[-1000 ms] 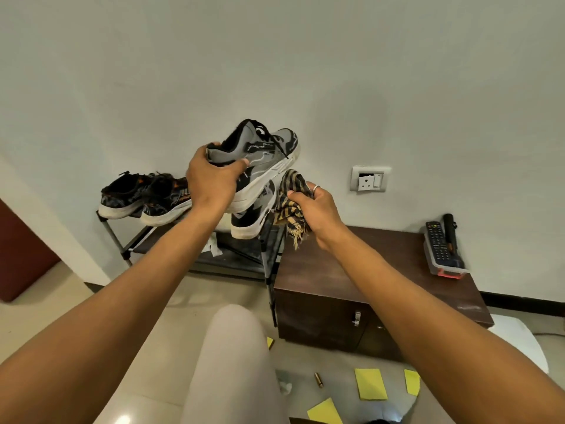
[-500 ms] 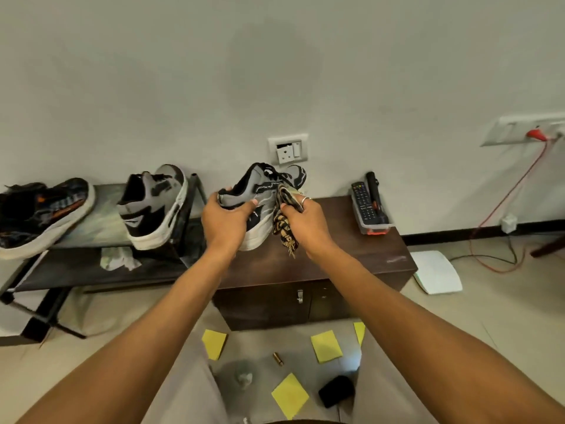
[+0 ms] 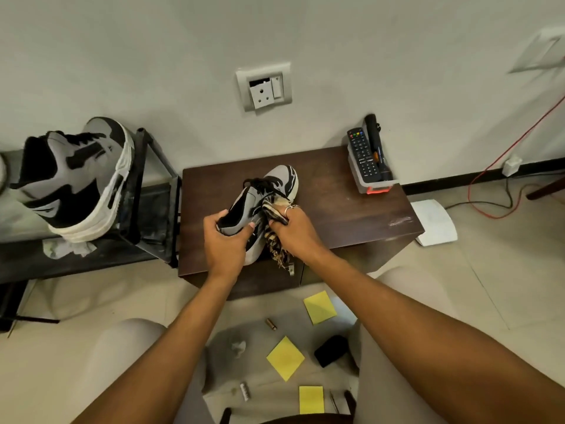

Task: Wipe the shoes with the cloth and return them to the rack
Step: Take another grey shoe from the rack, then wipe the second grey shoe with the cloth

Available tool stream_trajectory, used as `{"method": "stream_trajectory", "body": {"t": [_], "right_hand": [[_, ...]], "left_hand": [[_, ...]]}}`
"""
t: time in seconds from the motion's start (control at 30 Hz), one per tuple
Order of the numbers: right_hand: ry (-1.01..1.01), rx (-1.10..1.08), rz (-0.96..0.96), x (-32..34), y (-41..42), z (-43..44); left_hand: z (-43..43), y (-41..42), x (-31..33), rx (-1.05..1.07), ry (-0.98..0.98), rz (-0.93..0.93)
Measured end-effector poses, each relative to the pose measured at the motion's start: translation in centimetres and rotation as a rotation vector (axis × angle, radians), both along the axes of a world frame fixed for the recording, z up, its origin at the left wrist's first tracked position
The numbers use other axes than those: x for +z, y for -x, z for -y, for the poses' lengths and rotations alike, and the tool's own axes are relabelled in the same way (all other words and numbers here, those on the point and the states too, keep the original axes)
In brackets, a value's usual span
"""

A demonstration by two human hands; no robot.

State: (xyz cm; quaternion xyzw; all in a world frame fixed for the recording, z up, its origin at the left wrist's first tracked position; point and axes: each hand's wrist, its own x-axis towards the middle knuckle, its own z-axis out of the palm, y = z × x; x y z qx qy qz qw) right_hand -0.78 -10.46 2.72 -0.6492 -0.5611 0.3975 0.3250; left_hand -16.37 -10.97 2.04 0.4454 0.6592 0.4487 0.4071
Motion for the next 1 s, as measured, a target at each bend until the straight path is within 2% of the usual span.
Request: {"method": "stream_trajectory", "body": {"t": [0.2, 0.3, 0.5, 0.6, 0.7, 0.8, 0.9, 1.0], "right_hand": [[0.055, -0.003, 0.126, -1.8, -1.0, -1.8], [0.001, 0.023, 0.247, -1.4, -1.1, -2.1], [-0.052, 0.052, 0.332, -2.6, -0.5, -1.8], [-0.064, 0.049, 0.316, -2.5, -0.5, -2.1], [-0.068, 0.036, 0.211, -2.5, -0.9, -2.7], [-0.092, 0.029, 0.135, -2.3, -1.1, -3.4], [-0.144, 0.049, 0.173, -2.6, -1.1, -5.0], [-0.164, 0.036, 0.256, -3.0, -1.2, -6.7]], "left_hand": [[-1.5, 0.4, 0.1, -0.142, 0.130, -0.062], [-3.8, 1.0, 1.4, -0.196, 0.160, -0.101], [-7.5, -0.1, 1.5, -0.357, 0.316, -0.401], [-8.8, -1.0, 2.1, -0.373, 0.301, -0.497], [-9.4, -1.5, 1.5, -0.358, 0.252, -0.467], [-9.5, -1.1, 1.0, -0.362, 0.308, -0.371], [-9.5, -1.0, 1.1, -0.337, 0.278, -0.270], [-9.1, -1.2, 1.2, -0.386, 0.210, -0.284]]}}
